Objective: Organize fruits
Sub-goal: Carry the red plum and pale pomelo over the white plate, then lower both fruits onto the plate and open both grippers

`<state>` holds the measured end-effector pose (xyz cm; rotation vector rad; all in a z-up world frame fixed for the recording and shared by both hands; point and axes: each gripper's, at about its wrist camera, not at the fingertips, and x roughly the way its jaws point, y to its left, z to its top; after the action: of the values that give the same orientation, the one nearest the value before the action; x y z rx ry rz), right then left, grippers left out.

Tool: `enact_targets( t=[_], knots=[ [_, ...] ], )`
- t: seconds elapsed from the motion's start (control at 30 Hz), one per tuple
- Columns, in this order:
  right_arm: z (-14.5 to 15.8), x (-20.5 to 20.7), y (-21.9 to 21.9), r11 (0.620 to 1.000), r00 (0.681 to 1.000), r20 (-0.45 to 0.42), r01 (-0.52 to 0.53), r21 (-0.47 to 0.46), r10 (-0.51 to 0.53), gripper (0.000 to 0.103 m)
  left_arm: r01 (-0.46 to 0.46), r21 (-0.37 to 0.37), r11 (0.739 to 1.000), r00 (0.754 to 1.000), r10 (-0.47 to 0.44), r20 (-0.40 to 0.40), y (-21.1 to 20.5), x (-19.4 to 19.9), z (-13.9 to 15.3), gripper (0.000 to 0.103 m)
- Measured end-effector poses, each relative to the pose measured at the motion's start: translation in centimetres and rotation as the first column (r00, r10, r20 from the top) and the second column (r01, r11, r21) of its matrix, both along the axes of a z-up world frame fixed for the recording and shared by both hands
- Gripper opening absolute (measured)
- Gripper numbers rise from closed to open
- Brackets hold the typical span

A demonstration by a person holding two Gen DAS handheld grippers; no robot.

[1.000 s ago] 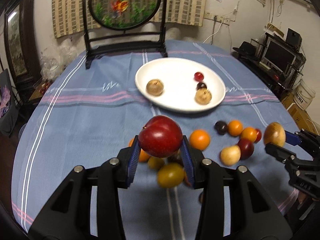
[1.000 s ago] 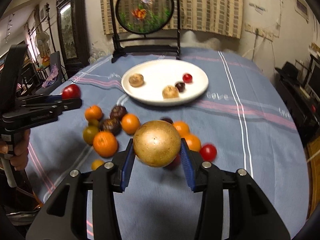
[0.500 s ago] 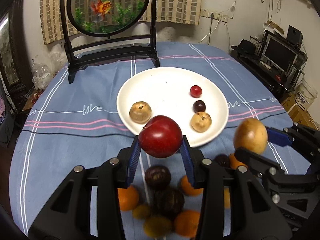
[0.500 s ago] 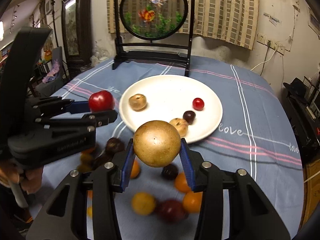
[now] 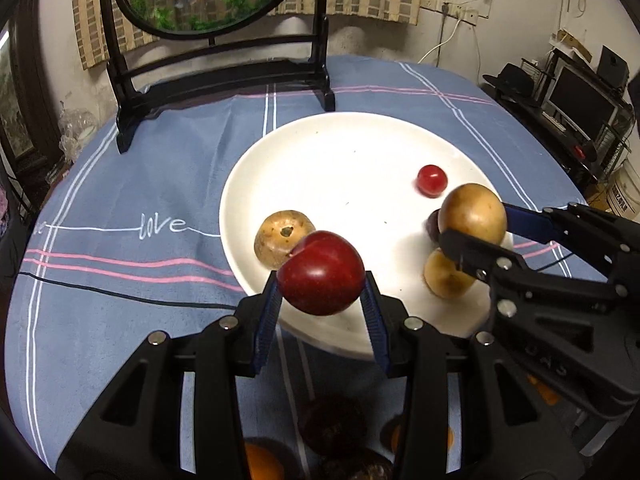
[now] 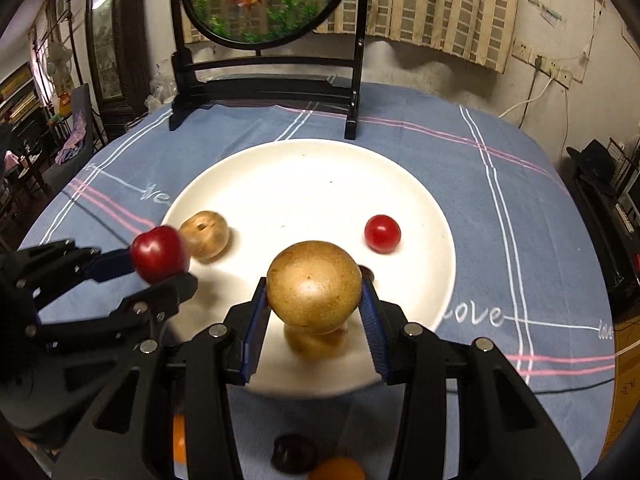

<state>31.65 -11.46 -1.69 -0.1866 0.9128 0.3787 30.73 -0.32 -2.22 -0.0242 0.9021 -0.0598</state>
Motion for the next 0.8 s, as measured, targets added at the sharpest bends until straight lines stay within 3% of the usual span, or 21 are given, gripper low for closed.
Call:
enact_targets(
  t=[0.37,0.8],
  knots=[
    [-1.6,1.9,0.8,0.999,1.0,-0.012,0.02,-0.043,-0.02,0.044,-0.031,0.027,0.999,0.999,0.031,-0.015,0.1,1.9,-1.2,0.041],
    [-1.1,2.4,0.7,0.998,0.998,0.033,0.053,-0.028,-0.052,0.051,-0.051,0.038,0.998,0.998,0.049,0.045,0.3,1.9,-0.1,0.045]
  ],
)
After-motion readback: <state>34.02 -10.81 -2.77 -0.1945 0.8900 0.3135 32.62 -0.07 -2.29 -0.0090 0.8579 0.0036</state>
